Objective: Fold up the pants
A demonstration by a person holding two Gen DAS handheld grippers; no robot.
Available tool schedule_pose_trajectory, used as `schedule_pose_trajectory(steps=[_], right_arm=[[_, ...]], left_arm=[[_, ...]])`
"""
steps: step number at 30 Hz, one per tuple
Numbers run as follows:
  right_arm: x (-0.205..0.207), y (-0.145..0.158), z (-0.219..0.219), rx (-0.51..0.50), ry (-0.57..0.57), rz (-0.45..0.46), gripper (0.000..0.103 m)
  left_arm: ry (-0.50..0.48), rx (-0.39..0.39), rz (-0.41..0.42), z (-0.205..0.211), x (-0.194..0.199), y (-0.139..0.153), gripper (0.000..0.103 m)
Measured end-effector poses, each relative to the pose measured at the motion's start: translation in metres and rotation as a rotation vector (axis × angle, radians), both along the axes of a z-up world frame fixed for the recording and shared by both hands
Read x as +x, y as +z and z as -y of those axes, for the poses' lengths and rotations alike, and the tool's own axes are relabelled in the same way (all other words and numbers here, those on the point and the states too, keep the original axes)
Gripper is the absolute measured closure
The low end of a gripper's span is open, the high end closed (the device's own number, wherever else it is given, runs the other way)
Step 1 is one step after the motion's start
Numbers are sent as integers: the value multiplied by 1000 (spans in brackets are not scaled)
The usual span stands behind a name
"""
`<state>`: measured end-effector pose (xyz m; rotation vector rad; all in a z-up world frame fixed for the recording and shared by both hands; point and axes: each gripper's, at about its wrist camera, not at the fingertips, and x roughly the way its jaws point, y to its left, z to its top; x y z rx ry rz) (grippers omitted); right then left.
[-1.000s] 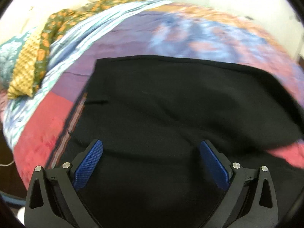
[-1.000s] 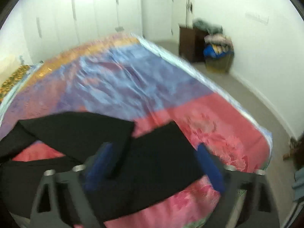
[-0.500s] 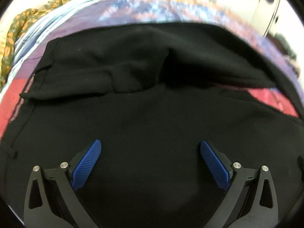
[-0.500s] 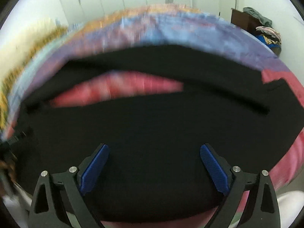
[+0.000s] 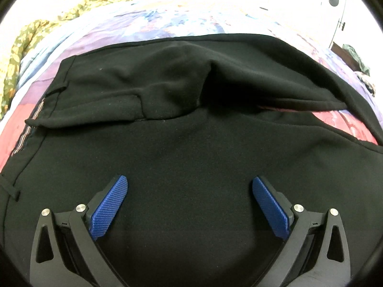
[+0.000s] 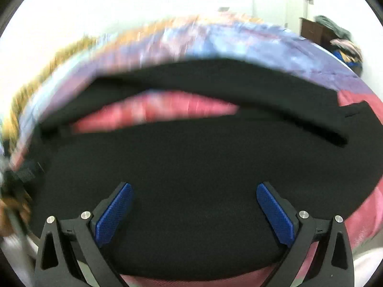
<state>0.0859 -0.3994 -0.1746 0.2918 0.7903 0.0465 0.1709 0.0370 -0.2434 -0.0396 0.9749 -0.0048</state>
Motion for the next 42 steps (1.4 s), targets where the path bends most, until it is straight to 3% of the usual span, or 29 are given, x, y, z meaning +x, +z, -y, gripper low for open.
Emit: schedule_pose_trajectory(steps=[2, 4, 6, 11, 14, 15, 16, 20, 22, 24, 27, 30, 33, 38, 39, 40, 41, 42], right_arm=[[-5, 5, 21, 152, -35, 58, 0], [5, -9, 47, 349, -69, 26, 1], [17, -23, 76, 484, -163, -8, 6], [43, -34, 138, 584, -416, 0, 25], [47, -46, 163, 652, -572, -10, 49], [48, -50, 167, 649, -618, -38, 67], [48, -50, 169, 632, -633, -51, 94], [45, -24, 160, 548, -545, -10, 97], [39, 6, 150, 511, -447, 47, 97], [32, 34, 141, 477, -357, 88, 97], [12, 73, 133, 427, -237, 149, 97], [-8, 105, 123, 409, -153, 204, 97], [-29, 127, 117, 414, -98, 252, 97], [-77, 154, 109, 441, -35, 339, 98], [-88, 159, 112, 453, -22, 358, 98], [-94, 162, 113, 455, -16, 365, 98], [-97, 163, 118, 447, -18, 365, 98], [-101, 162, 121, 429, -27, 354, 98]], left_arm=[[1, 6, 2, 1, 0, 0, 0], [2, 8, 6, 1, -1, 0, 0], [3, 9, 7, 1, -1, 0, 0], [4, 13, 9, 2, -2, -1, 0], [4, 16, 13, 3, -2, -1, 0], [4, 16, 14, 3, -3, -1, 0], [5, 16, 14, 3, -3, 0, 0], [7, 18, -11, 3, 0, 4, 1], [4, 9, -96, 2, 4, 13, 1], [23, -93, -158, -2, 10, 29, 1], [9, -346, -111, -6, 30, 63, 1], [7, -498, -121, 1, 77, 81, 1], [35, -571, -155, 11, 123, 81, 1], [115, -593, -199, 18, 155, 61, 3], [140, -609, -198, 14, 156, 58, 6], [166, -620, -186, 10, 155, 57, 33], [181, -640, -176, 6, 153, 57, 82], [197, -668, -173, -1, 149, 58, 97]])
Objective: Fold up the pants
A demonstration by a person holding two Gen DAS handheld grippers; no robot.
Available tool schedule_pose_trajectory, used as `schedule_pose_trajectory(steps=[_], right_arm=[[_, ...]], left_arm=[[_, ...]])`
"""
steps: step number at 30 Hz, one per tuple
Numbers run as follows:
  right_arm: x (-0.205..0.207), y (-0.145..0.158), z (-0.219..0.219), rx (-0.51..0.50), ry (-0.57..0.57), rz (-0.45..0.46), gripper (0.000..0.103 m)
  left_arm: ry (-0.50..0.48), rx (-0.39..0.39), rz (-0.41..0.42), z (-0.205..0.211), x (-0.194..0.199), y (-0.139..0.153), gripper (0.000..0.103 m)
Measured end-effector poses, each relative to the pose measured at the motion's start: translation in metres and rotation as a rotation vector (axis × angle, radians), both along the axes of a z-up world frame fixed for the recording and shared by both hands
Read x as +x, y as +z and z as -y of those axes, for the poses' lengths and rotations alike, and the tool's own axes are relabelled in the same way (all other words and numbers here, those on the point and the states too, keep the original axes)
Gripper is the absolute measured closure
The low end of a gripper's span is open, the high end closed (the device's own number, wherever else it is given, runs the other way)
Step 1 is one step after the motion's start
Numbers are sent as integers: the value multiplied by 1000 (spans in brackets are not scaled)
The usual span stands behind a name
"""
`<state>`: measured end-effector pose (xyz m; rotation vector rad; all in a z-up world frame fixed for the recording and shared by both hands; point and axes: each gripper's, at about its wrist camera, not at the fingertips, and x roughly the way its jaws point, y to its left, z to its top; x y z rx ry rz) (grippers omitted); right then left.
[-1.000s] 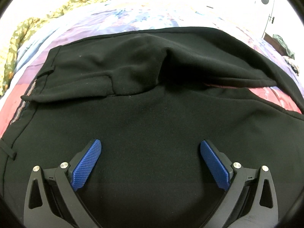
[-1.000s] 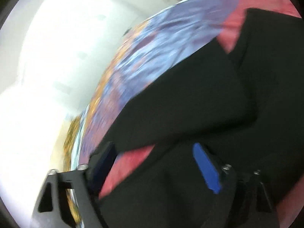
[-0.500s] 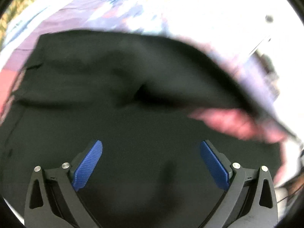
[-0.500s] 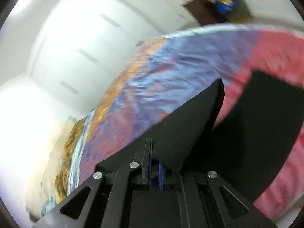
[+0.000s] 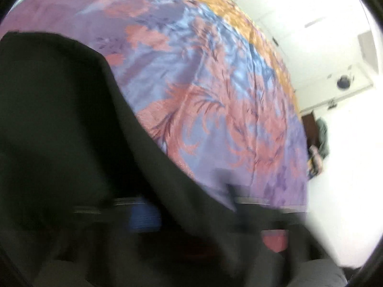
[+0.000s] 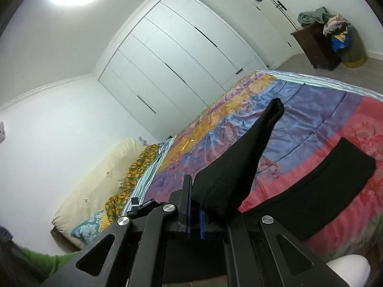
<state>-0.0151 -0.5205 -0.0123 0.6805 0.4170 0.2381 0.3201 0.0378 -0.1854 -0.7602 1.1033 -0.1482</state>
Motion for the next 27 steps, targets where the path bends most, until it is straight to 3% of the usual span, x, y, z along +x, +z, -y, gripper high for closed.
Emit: schedule_pose_trajectory(steps=[2, 5, 8, 11, 13, 15, 18, 21, 24, 27], right_arm=[[3, -11, 11, -9, -21, -54, 98], [28, -36, 27, -4, -51, -142, 98], [67, -43, 31, -31, -20, -154, 98], [103, -35, 32, -80, 34, -135, 98], [127, -44, 38, -183, 73, -201, 97], [145, -75, 51, -281, 90, -373, 97], [149, -132, 77, -317, 54, -623, 97], [137, -160, 96, -290, -1, -712, 97], [122, -161, 107, -230, -41, -696, 97], [113, -152, 117, -205, -102, -667, 97]], left_arm=[[41, -67, 50, -17, -15, 11, 95], [52, -62, 207, -40, -52, 67, 95], [85, 17, 417, -66, -130, 145, 94], [118, 116, 492, -72, -207, 160, 91], [101, 138, 421, -63, -242, 126, 90], [1, 140, 234, -40, -256, 65, 89], [-63, 103, 54, -19, -261, 4, 94], [-87, 104, 30, -8, -257, -3, 94], [-122, 135, 63, -2, -256, 10, 93], [-131, 107, 94, -2, -258, 16, 91]])
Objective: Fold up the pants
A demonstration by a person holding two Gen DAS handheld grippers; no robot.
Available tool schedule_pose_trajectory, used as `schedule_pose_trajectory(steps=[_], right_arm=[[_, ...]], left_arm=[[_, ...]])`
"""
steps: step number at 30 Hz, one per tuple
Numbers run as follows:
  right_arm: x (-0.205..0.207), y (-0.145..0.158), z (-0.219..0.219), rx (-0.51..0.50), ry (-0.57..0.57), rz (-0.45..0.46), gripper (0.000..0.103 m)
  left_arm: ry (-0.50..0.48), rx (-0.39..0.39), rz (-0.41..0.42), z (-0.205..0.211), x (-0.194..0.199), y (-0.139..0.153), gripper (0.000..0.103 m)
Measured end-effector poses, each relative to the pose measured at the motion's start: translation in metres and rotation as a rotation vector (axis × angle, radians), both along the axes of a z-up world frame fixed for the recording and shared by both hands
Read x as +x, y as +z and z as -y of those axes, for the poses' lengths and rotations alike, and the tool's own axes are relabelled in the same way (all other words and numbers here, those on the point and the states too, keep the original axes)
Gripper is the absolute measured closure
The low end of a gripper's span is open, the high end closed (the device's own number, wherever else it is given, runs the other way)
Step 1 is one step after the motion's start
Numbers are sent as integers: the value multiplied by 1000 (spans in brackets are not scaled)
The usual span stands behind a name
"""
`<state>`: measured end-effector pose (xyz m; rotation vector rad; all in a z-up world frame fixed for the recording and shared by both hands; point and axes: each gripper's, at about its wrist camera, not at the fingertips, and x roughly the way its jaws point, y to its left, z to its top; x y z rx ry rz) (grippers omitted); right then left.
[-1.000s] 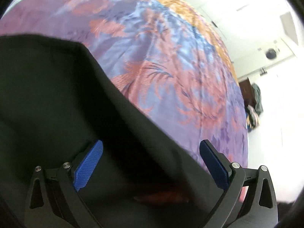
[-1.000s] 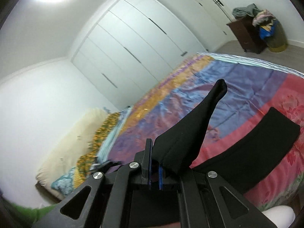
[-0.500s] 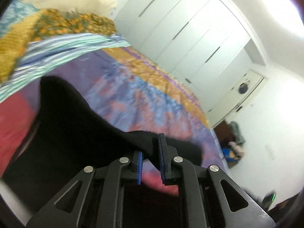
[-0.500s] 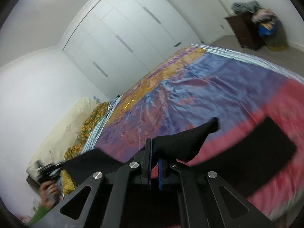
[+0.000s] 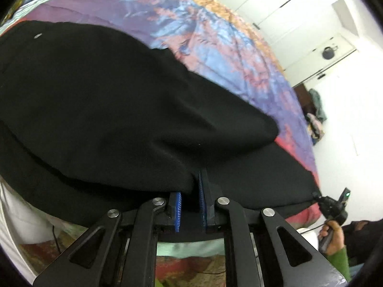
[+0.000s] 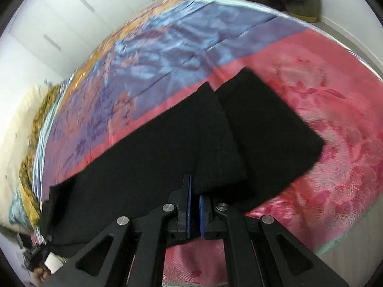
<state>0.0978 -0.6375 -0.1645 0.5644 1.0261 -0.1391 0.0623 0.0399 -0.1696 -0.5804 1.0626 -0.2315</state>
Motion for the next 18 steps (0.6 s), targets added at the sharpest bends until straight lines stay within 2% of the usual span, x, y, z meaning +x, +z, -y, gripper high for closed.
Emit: schedule_pose_trajectory(steps=[2, 4, 6, 8, 14, 18], right_arm=[[-3, 4, 9, -21, -39, 13, 97], [-8, -2, 18, -13, -67, -18, 97], [-12, -9, 26, 21, -105, -30, 97], [-17, -7, 29, 13, -116, -24, 97], [-14, -5, 25, -70, -139, -36, 97], [-12, -7, 22, -95, -135, -58, 97]], left_arm=[[-34, 8, -1, 8, 2, -3, 89], [-55, 23, -38, 15, 3, -13, 89], [-56, 12, -58, 16, 5, -18, 89], [-56, -1, -59, 17, 5, -18, 89], [-90, 24, 13, 29, 4, -5, 89], [-116, 52, 45, 29, -3, -4, 96]])
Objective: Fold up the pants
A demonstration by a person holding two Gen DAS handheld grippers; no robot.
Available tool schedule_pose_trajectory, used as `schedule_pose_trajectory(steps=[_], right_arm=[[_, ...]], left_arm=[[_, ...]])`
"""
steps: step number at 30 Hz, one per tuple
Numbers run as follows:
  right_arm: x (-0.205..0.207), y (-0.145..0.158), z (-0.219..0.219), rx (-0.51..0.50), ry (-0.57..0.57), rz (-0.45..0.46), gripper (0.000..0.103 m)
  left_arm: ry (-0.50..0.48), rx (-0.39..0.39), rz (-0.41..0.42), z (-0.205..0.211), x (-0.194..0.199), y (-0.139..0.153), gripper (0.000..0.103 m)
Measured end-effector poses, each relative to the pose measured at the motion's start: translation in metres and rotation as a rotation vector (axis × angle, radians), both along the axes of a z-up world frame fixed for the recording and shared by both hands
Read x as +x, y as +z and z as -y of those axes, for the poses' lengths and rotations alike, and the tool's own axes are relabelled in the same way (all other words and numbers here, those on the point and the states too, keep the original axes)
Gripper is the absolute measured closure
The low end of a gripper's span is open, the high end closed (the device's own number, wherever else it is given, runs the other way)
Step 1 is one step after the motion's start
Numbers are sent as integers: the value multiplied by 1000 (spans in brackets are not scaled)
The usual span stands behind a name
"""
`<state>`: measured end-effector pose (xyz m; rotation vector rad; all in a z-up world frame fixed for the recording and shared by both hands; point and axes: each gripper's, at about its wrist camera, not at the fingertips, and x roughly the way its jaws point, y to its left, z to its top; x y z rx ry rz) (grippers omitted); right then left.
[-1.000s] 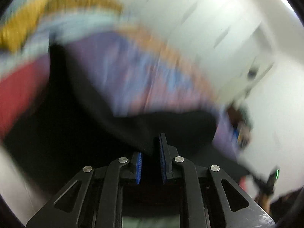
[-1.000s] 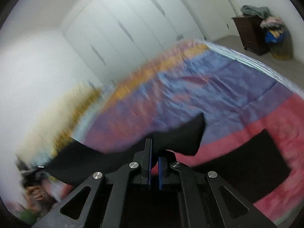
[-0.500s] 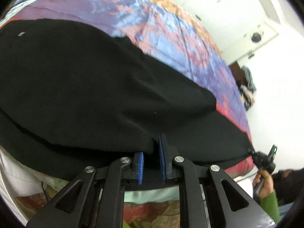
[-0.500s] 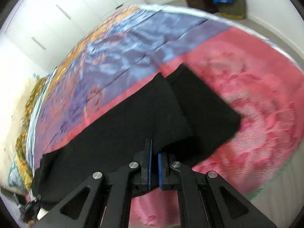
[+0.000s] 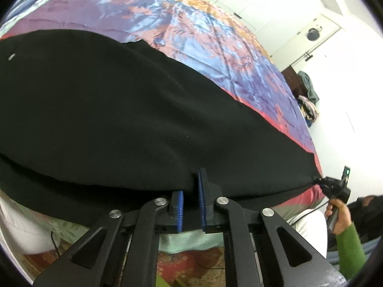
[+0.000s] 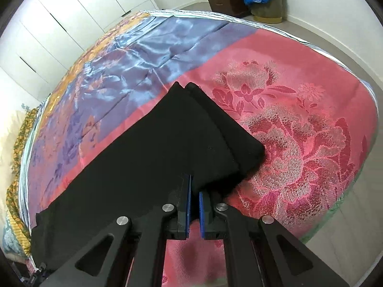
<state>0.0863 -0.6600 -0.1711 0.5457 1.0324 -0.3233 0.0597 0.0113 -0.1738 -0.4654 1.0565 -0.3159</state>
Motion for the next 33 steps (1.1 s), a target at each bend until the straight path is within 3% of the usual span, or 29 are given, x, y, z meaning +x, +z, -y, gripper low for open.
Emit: schedule_pose_trajectory(steps=[7, 26, 30, 33], right_arm=[[7, 0, -9, -63, 19, -40, 97], [4, -3, -6, -28, 15, -43, 97], [-5, -8, 11, 120, -8, 27, 85], [-27, -1, 28, 205, -86, 133, 66]], left_arm=[[-63, 62, -6, 9, -15, 0, 99], [-99, 151, -55, 19, -16, -6, 98], [-92, 153, -61, 23, -15, -6, 95], [-75, 143, -73, 22, -15, -5, 89]])
